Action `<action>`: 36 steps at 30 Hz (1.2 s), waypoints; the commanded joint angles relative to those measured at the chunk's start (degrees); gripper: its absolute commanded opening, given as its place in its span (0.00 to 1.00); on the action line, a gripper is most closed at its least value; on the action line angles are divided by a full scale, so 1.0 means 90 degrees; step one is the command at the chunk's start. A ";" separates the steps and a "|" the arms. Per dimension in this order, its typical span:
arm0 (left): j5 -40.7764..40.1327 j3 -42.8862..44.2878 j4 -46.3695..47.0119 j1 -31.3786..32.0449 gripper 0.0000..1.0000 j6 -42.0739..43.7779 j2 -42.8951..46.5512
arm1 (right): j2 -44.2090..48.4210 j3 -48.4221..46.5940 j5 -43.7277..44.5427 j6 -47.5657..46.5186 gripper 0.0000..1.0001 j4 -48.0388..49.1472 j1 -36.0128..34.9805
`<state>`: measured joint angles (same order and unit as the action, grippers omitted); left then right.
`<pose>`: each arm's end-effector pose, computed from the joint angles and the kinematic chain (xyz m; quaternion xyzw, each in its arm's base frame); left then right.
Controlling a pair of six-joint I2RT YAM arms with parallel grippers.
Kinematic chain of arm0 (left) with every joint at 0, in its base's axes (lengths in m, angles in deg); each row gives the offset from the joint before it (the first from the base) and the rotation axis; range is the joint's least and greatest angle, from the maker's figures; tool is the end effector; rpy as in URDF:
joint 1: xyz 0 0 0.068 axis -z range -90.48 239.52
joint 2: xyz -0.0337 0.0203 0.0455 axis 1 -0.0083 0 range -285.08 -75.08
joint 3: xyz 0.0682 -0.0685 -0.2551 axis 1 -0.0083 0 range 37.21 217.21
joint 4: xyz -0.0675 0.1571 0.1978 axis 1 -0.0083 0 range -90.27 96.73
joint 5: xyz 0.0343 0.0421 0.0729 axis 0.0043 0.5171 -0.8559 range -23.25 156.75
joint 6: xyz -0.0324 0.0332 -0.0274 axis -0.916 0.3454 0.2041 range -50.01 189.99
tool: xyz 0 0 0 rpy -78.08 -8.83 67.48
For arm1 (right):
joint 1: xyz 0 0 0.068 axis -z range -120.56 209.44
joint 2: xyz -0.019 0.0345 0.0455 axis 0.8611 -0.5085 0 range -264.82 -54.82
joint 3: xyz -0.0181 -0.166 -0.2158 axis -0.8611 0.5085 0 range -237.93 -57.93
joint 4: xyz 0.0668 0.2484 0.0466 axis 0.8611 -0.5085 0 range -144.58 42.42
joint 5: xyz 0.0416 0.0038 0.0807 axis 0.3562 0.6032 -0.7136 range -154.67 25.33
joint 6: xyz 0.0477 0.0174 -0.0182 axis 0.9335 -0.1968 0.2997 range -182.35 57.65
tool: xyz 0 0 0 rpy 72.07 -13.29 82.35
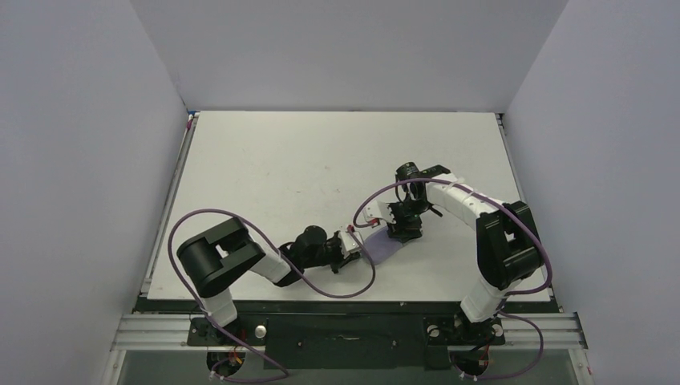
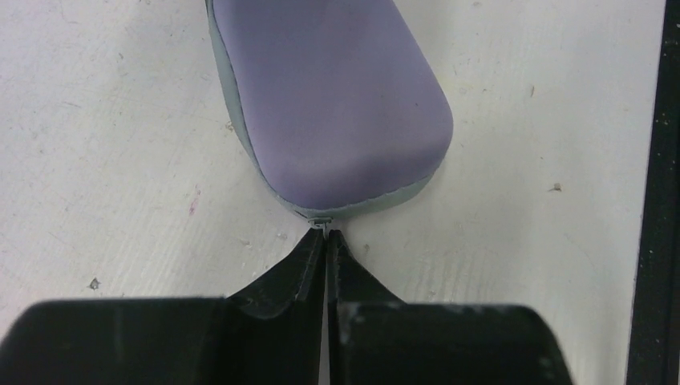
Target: Open the umbrella
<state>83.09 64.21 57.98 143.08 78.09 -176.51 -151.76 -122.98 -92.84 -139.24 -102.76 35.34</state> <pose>0.1673 -0.2435 0.1098 0.4906 0.6695 -0.3199 0.4569 0.2643 0.1366 0.1919 -0.7520 0.6121 0.2068 0.1304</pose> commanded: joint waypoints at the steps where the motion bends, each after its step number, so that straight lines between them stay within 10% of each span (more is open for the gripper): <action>1: 0.0081 -0.0268 0.0007 0.0079 0.00 -0.0133 0.0443 | -0.0232 0.0368 0.0079 0.0570 0.01 0.0259 -0.0076; 15: -0.1106 0.0045 -0.0131 0.1054 0.00 -0.0681 0.0201 | -0.0425 0.0110 -0.0033 0.2574 0.00 0.0858 -0.0045; 36: -0.1861 0.1133 -0.0612 0.0543 0.00 -0.1277 -0.0657 | -0.0552 0.0081 0.0049 0.6929 0.00 0.2325 -0.0537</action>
<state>64.38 71.45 54.04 147.81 67.18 -180.11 -153.01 -123.05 -91.96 -86.82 -87.33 32.04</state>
